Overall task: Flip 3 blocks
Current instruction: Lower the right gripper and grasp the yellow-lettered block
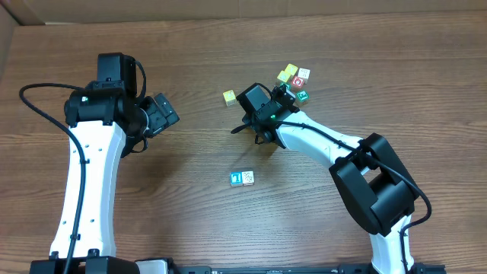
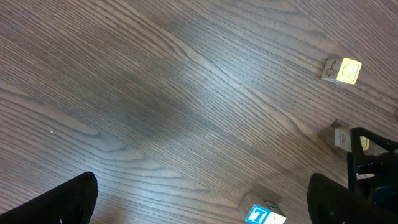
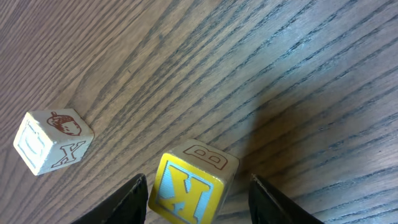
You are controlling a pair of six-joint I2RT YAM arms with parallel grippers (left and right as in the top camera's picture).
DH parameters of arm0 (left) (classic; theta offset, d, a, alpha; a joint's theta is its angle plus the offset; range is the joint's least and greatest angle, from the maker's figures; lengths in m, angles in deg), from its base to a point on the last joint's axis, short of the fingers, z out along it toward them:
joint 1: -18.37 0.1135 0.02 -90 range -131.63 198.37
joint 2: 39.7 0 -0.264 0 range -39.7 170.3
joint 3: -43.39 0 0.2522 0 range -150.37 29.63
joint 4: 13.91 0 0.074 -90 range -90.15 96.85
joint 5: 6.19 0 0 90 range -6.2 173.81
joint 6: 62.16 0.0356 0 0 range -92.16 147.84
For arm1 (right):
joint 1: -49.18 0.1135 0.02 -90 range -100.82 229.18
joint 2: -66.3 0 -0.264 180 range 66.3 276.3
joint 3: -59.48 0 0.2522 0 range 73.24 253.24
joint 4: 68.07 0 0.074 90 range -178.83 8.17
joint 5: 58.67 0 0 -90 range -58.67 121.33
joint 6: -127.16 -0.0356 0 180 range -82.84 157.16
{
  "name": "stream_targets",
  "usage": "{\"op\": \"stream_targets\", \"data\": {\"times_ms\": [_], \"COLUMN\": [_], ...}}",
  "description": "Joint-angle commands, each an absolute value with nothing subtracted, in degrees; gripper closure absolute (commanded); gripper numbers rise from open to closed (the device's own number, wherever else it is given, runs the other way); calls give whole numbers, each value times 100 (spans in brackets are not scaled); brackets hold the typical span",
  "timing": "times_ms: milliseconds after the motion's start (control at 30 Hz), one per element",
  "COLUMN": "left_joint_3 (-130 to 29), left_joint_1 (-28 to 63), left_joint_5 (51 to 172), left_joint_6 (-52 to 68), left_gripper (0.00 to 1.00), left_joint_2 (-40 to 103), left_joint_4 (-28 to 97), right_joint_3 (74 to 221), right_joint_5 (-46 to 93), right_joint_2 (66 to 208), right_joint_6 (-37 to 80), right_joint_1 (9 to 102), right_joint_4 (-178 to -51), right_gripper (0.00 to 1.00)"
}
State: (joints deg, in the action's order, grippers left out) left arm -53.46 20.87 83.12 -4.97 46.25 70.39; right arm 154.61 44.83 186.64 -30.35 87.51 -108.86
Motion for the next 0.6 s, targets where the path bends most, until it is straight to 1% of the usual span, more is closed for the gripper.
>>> {"op": "stream_targets", "data": {"times_ms": [0, 67, 133, 167, 333, 433, 567], "left_joint_3": [-5379, -5379, -5379, -5379, -5379, -5379, -5379], "left_joint_1": [2098, 2098, 2098, 2098, 2098, 2098, 2098], "left_joint_5": [8299, 8299, 8299, 8299, 8299, 8299, 8299], "left_joint_6": [-476, -476, -476, -476, -476, -476, -476], "left_gripper": [0, 0, 1, 1, 1, 0, 1], "left_joint_2": [4665, 4665, 4665, 4665, 4665, 4665, 4665], "left_joint_4": [7031, 7031, 7031, 7031, 7031, 7031, 7031], "right_joint_3": [15452, 15452, 15452, 15452, 15467, 15467, 15467], "right_joint_5": [4631, 4690, 4743, 4793, 4773, 4730, 4443], "right_joint_2": [18688, 18688, 18688, 18686, 18598, 18498, 18384], "right_joint_6": [-3055, -2974, -2687, -2587, -2364, -1660, -469], "right_joint_1": [8761, 8761, 8753, 8729, 8584, 8554, 8554], "right_joint_4": [-10890, -10960, -11028, -11133, -11554, -11662, -11791], "right_gripper": [47, 50, 60, 63, 63, 61, 55]}}
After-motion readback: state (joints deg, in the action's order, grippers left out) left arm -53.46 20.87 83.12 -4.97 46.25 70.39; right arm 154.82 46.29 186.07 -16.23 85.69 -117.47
